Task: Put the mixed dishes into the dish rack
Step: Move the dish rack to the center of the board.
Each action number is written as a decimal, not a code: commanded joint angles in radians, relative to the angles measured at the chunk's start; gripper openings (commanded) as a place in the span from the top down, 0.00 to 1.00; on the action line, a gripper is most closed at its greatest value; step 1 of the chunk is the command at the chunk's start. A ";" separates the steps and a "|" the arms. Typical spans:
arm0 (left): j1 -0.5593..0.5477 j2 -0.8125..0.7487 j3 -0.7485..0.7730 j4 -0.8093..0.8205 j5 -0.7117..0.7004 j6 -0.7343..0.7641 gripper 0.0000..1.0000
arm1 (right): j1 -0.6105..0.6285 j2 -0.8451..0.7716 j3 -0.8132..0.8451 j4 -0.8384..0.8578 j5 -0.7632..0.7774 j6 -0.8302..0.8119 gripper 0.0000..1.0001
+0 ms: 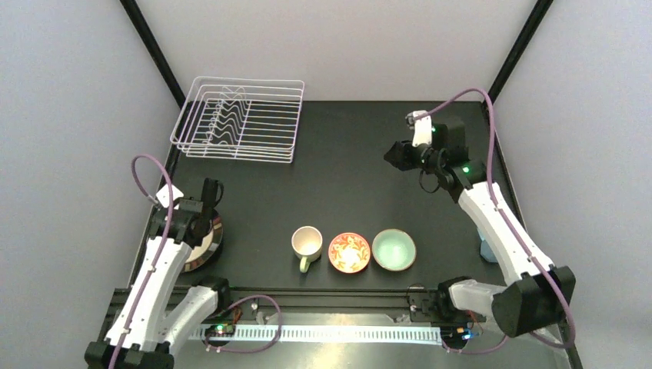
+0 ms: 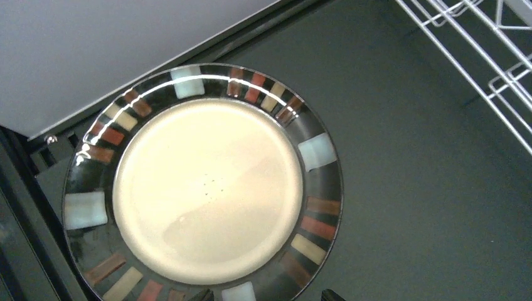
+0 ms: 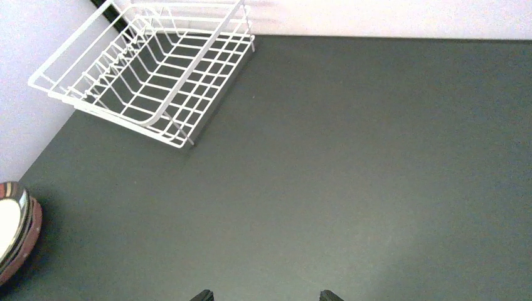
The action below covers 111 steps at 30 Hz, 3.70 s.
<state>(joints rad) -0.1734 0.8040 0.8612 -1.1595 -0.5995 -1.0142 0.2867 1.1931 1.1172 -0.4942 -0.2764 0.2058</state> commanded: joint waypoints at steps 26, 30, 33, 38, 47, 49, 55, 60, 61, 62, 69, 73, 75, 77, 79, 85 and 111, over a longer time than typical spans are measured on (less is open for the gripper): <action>0.379 0.037 -0.155 0.432 0.454 0.141 0.01 | 0.257 0.925 0.907 -0.147 -0.105 -0.002 0.02; 0.379 0.025 -0.169 0.486 0.486 0.126 0.01 | 0.290 1.072 1.148 -0.231 -0.101 -0.001 0.02; 0.379 0.024 -0.173 0.514 0.506 0.120 0.01 | 0.305 1.169 1.281 -0.272 -0.097 0.013 0.02; 0.378 0.014 -0.175 0.540 0.539 0.111 0.01 | 0.312 1.216 1.302 -0.245 -0.094 0.050 0.03; 0.378 -0.019 -0.185 0.561 0.617 0.096 0.01 | 0.343 1.305 1.355 -0.216 -0.062 0.072 0.04; 0.378 -0.026 -0.186 0.561 0.646 0.102 0.01 | 0.348 1.324 1.365 -0.204 -0.055 0.080 0.04; 0.379 -0.054 -0.202 0.575 0.702 0.097 0.01 | 0.360 1.378 1.421 -0.176 -0.040 0.097 0.05; 0.377 -0.065 -0.208 0.591 0.732 0.091 0.01 | 0.362 1.405 1.431 -0.150 -0.014 0.107 0.06; 0.376 -0.067 -0.211 0.596 0.739 0.089 0.01 | 0.362 1.413 1.435 -0.149 -0.011 0.106 0.06; 0.374 -0.069 -0.212 0.599 0.744 0.088 0.01 | 0.362 1.418 1.438 -0.146 -0.006 0.106 0.06; 0.362 -0.072 -0.209 0.618 0.753 0.091 0.01 | 0.361 1.461 1.452 -0.140 0.056 0.102 0.18; 0.359 -0.075 -0.214 0.629 0.754 0.091 0.01 | 0.360 1.473 1.452 -0.148 0.123 0.089 0.38; 0.359 -0.075 -0.217 0.632 0.753 0.091 0.01 | 0.361 1.474 1.452 -0.155 0.150 0.082 0.48; 0.359 -0.076 -0.223 0.634 0.750 0.092 0.01 | 0.359 1.472 1.451 -0.163 0.180 0.080 0.63; 0.359 -0.078 -0.230 0.638 0.750 0.090 0.01 | 0.358 1.468 1.447 -0.174 0.205 0.081 0.77; 0.359 -0.076 -0.247 0.653 0.752 0.084 0.01 | 0.332 1.435 1.403 -0.217 0.243 0.095 1.00; 0.358 0.058 -0.198 0.700 0.708 0.139 0.01 | 0.154 1.173 1.127 -0.214 0.385 0.253 1.00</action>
<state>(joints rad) 0.1883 0.8295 0.6201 -0.4885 0.1261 -0.8894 0.5091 2.4649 2.3165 -0.6544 0.0185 0.4088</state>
